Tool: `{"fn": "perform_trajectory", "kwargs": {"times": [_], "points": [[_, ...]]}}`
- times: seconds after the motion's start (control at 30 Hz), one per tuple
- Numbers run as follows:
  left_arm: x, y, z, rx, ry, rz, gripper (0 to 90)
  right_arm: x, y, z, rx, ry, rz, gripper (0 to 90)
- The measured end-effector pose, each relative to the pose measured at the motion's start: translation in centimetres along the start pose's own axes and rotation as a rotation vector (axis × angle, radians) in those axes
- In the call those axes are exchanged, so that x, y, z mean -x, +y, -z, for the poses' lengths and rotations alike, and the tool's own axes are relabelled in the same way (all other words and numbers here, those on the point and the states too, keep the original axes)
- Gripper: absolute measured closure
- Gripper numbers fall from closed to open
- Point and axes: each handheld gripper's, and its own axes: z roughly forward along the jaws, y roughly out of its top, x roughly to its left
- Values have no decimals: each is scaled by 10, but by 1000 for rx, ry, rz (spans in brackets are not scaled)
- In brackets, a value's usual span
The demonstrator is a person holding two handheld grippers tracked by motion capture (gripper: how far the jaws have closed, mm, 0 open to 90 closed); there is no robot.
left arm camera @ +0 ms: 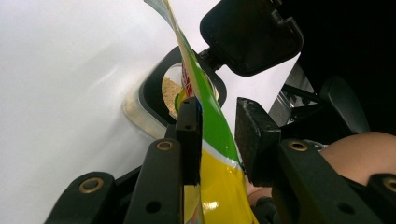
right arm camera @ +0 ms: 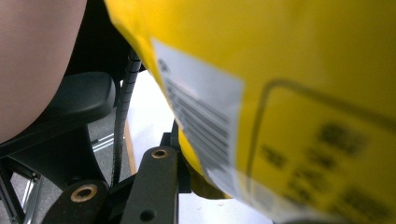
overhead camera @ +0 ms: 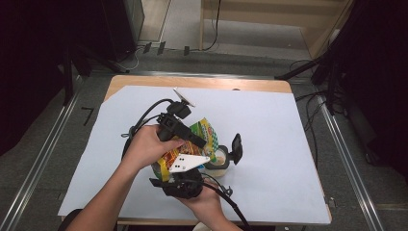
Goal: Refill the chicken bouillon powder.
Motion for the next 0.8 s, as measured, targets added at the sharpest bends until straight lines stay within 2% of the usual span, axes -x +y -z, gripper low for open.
{"fn": "perform_trajectory", "kwargs": {"times": [0.47, 0.8], "points": [[2, -1, 3, 10, 1, -1, 700, -1, 3, 1, 8, 21, -16, 728], [1, -2, 3, 11, -1, -3, 702, -1, 3, 0, 6, 18, -16, 728]]}}
